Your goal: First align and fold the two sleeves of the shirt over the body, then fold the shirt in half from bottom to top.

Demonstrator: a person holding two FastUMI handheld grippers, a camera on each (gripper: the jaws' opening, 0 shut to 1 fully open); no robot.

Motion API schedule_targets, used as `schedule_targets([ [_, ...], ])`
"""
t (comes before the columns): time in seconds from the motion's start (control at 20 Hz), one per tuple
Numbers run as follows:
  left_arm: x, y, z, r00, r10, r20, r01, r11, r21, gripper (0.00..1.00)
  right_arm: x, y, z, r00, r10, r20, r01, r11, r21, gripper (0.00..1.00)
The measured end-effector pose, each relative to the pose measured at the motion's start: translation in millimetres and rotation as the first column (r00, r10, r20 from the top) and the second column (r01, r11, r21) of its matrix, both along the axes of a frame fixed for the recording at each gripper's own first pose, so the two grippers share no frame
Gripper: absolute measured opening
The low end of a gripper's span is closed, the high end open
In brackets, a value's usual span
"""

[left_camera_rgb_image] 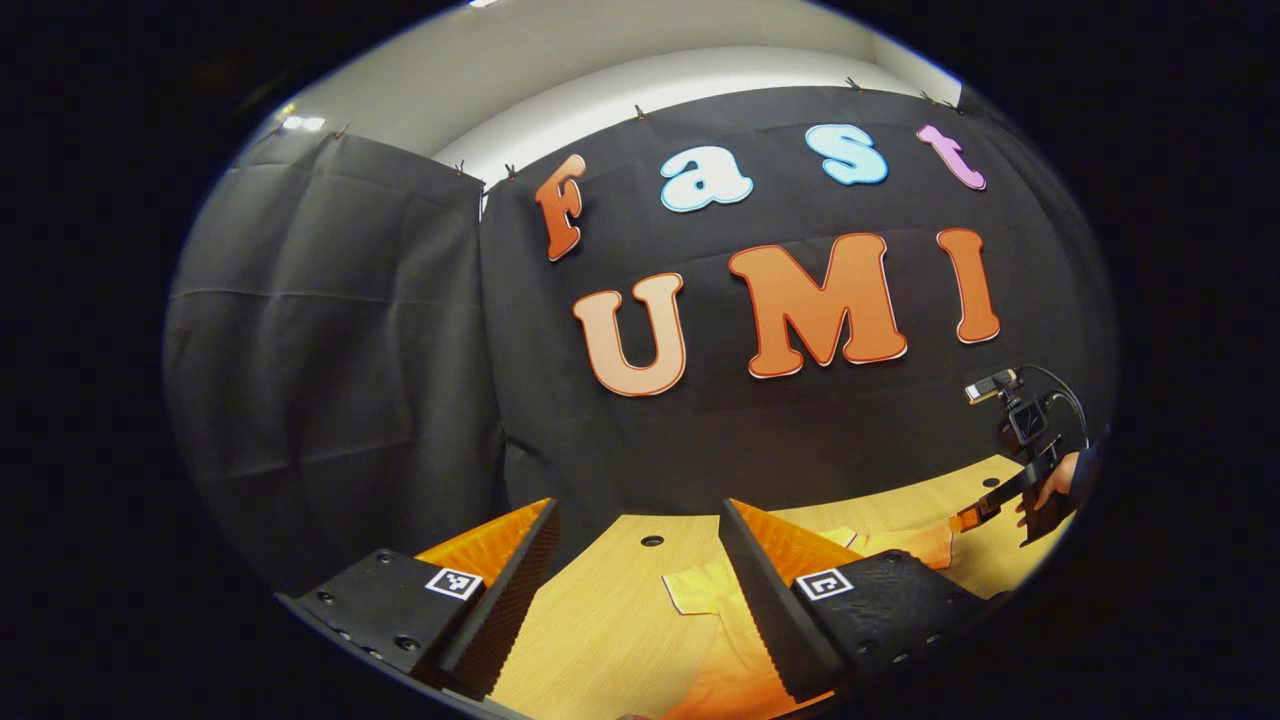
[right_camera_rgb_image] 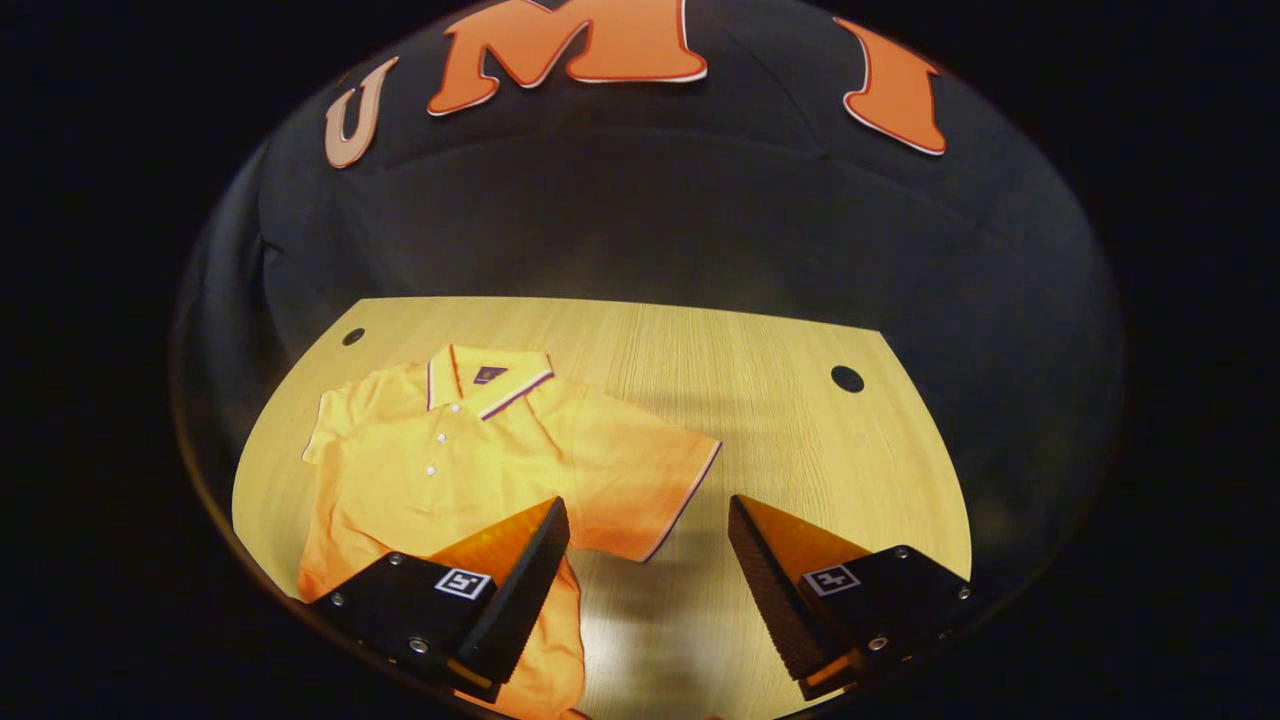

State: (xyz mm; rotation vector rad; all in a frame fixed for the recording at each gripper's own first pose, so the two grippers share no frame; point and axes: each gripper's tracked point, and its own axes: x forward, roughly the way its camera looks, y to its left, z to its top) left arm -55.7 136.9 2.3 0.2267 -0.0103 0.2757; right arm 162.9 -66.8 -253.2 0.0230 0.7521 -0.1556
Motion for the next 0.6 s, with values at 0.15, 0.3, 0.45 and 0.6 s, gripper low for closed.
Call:
schedule_targets([
  [0.15, -10, 15, 17, 0.999, 0.033, 0.034, -0.035, 0.998, 0.046, 0.99, 6, -18, -39, 0.993, -0.036, -0.114, 0.035, 0.999, -0.003, 0.98],
  [0.3, -19, 23, 21, 0.997, 0.068, 0.035, -0.07, 0.995, 0.075, 0.98, 17, -25, -60, 0.981, -0.069, -0.18, 0.074, 0.997, 0.022, 0.98],
  [0.45, -24, 31, 15, 0.995, 0.097, 0.015, -0.098, 0.992, 0.085, 0.98, 26, -27, -68, 0.969, -0.084, -0.231, 0.101, 0.993, 0.062, 0.98],
  [0.6, -26, 37, 5, 0.994, 0.113, -0.008, -0.113, 0.991, 0.073, 0.98, 36, -29, -81, 0.95, -0.095, -0.297, 0.119, 0.991, 0.066, 0.98],
])
